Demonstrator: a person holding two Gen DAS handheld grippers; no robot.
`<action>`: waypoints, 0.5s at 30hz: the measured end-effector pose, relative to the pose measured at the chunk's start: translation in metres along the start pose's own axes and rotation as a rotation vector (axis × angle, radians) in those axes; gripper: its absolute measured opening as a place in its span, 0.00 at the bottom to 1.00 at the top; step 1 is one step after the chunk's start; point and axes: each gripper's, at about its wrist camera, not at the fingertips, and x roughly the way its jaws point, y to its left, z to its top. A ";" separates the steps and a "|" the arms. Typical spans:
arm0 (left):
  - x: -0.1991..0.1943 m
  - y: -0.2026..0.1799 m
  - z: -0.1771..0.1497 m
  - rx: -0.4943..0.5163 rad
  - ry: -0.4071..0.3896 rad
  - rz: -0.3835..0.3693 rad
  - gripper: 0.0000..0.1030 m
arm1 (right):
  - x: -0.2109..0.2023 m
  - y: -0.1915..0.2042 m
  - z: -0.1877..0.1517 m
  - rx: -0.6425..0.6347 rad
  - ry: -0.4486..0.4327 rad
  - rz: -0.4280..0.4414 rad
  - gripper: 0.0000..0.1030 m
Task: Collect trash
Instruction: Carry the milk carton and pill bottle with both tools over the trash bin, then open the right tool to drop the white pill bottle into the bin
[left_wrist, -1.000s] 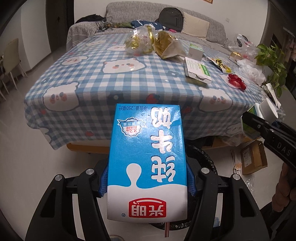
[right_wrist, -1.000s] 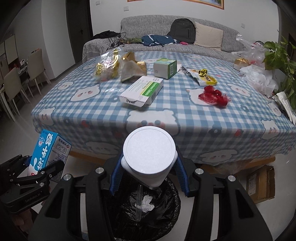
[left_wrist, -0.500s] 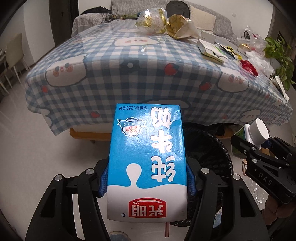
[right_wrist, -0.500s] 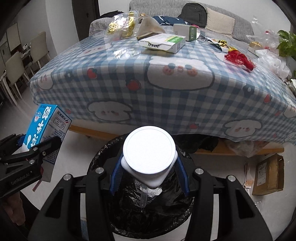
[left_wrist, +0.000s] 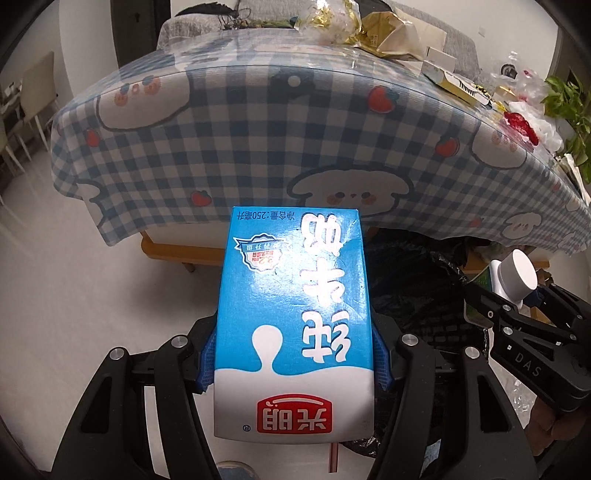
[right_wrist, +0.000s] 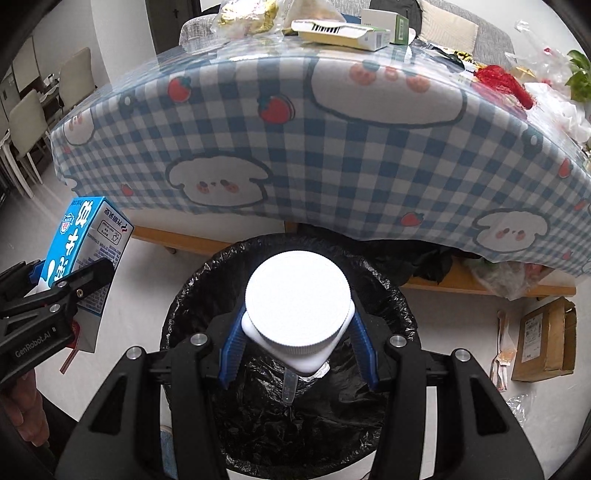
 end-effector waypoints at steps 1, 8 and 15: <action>0.002 0.000 -0.001 -0.003 0.001 -0.001 0.60 | 0.002 0.001 -0.001 -0.002 0.003 0.000 0.47; 0.007 0.004 -0.005 -0.005 0.007 0.011 0.60 | 0.016 0.008 -0.004 -0.015 0.024 -0.006 0.47; 0.009 0.002 -0.003 -0.008 0.011 0.013 0.60 | 0.012 0.010 -0.005 -0.027 0.009 -0.012 0.55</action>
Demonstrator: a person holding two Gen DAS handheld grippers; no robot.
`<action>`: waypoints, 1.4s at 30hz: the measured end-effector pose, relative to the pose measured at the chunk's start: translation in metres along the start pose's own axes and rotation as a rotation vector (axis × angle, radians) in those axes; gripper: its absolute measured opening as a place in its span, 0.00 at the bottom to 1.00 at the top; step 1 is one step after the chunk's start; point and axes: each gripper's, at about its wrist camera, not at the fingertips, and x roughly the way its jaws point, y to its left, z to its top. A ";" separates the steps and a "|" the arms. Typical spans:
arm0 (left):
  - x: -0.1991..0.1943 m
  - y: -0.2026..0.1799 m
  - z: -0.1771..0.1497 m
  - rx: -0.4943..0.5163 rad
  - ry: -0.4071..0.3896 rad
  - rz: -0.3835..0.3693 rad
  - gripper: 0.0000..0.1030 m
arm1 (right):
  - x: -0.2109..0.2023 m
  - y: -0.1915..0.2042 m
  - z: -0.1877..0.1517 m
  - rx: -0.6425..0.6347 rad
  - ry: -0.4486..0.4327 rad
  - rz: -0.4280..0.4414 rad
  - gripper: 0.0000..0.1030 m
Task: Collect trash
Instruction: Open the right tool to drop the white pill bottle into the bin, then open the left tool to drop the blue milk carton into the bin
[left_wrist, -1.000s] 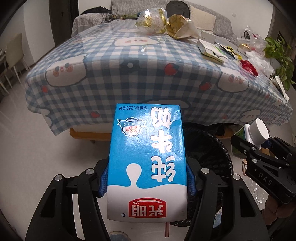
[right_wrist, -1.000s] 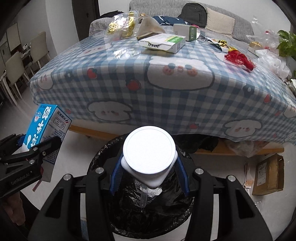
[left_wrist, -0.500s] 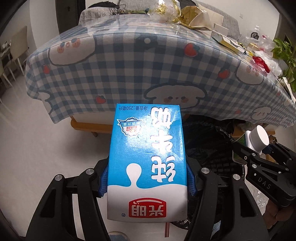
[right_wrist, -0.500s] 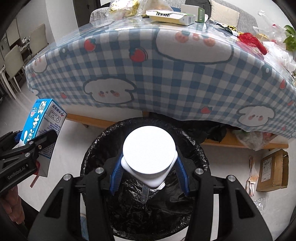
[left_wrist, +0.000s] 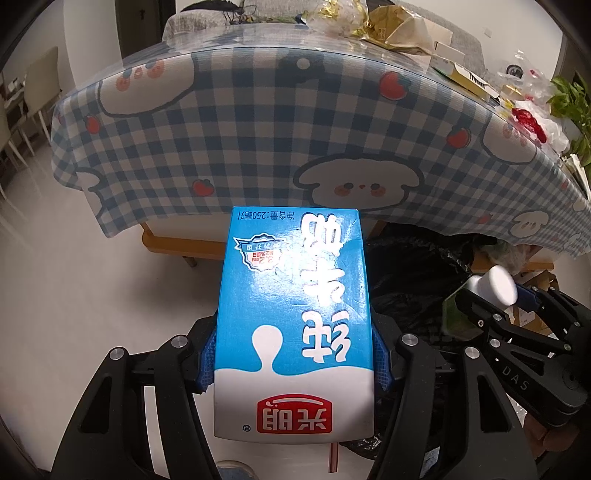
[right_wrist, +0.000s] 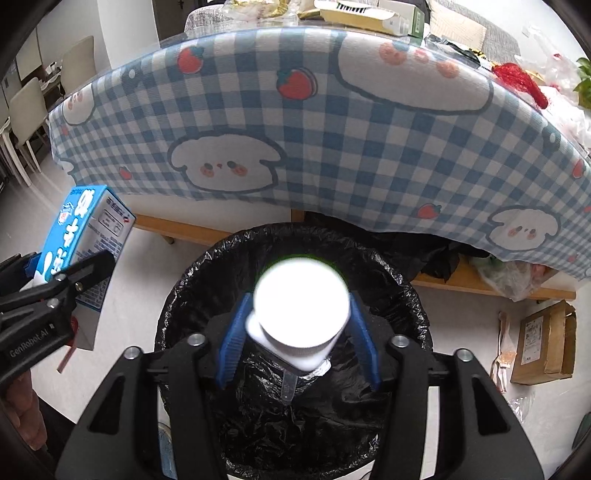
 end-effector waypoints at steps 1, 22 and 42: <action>0.001 -0.002 0.000 0.002 0.001 -0.001 0.60 | 0.000 0.000 0.001 0.001 -0.005 -0.001 0.58; 0.022 -0.084 -0.005 0.096 0.036 -0.053 0.60 | -0.008 -0.082 -0.013 0.078 0.005 -0.115 0.93; 0.035 -0.135 -0.013 0.193 0.047 -0.083 0.60 | -0.019 -0.142 -0.026 0.191 -0.003 -0.157 0.93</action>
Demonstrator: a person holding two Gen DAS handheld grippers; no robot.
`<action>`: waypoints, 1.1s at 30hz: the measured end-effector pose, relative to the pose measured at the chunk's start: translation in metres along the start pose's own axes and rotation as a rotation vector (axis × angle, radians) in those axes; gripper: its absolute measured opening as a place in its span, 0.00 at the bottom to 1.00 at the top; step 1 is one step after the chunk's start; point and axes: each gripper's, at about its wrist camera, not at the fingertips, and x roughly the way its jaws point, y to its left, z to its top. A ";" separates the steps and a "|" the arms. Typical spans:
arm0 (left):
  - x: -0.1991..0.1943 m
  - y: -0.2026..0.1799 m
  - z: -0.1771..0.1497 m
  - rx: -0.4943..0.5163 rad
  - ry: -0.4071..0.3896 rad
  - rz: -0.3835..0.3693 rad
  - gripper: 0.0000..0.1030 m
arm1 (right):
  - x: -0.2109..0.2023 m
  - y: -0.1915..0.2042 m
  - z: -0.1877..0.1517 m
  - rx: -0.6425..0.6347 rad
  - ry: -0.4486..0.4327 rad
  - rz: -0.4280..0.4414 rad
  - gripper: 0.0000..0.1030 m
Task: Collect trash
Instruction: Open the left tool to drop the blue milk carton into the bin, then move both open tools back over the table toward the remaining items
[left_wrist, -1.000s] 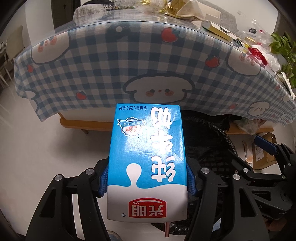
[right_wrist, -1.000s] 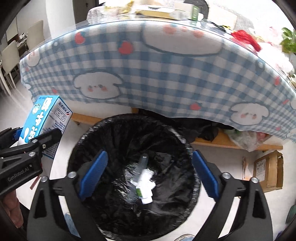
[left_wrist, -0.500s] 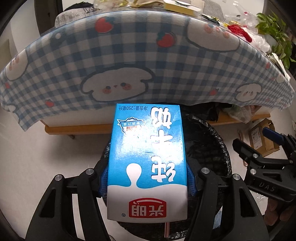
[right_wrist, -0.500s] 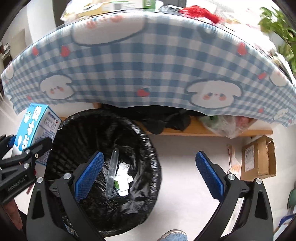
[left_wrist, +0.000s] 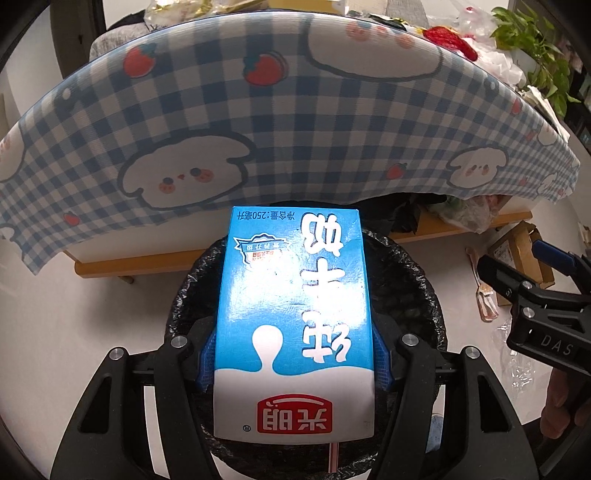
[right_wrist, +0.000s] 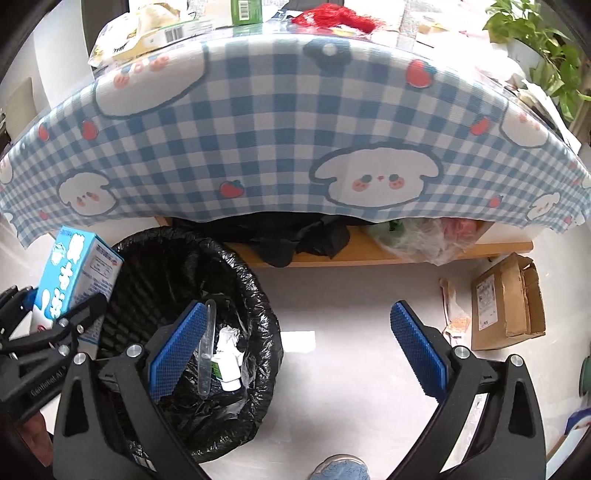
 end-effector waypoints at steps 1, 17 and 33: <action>0.000 -0.002 0.000 0.005 0.003 -0.002 0.60 | -0.001 -0.001 0.001 0.001 -0.002 0.000 0.93; -0.035 0.002 0.018 -0.009 -0.060 0.047 0.92 | -0.029 0.002 0.016 -0.009 -0.054 -0.004 0.93; -0.093 0.018 0.041 -0.042 -0.106 0.037 0.94 | -0.083 -0.002 0.047 0.004 -0.152 -0.011 0.93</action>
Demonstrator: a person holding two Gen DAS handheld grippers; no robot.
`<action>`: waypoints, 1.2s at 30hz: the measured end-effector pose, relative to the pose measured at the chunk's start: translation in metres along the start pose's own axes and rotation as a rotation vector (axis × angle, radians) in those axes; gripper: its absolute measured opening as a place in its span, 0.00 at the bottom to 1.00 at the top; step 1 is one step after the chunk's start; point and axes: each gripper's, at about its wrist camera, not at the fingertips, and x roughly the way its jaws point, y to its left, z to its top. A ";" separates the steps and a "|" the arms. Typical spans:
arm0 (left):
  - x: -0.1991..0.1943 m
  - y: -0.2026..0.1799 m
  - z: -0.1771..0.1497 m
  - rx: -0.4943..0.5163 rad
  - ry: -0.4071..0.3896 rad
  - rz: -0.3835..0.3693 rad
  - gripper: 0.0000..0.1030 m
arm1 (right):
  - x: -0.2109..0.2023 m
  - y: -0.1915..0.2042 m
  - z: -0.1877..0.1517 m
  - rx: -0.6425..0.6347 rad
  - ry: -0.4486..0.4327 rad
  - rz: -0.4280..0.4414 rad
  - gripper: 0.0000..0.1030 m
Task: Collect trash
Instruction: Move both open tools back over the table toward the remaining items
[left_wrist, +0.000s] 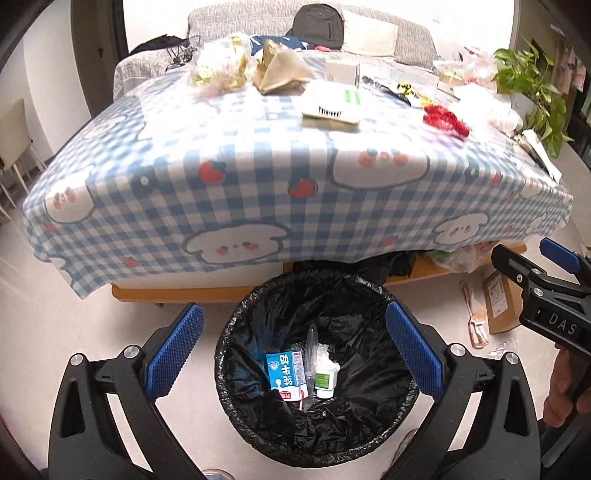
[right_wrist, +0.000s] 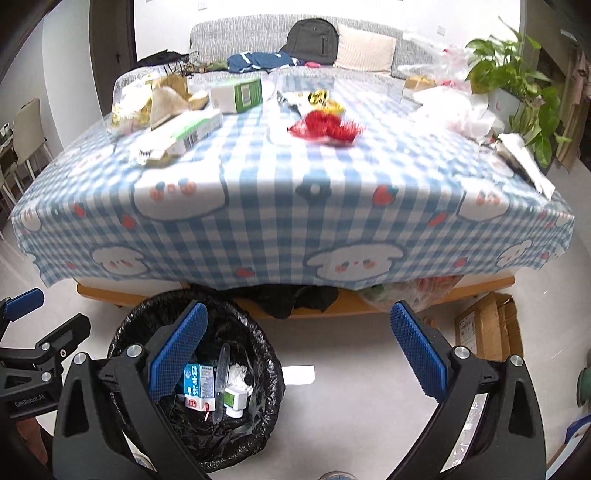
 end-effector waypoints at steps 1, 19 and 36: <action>-0.003 0.001 0.003 -0.003 -0.005 0.002 0.94 | -0.003 -0.001 0.003 0.002 -0.008 0.001 0.93; -0.017 0.010 0.069 -0.014 -0.055 0.022 0.94 | -0.020 -0.018 0.073 0.008 -0.095 -0.010 0.93; 0.032 -0.001 0.143 -0.002 -0.055 0.025 0.94 | 0.036 -0.028 0.130 0.000 -0.068 -0.018 0.93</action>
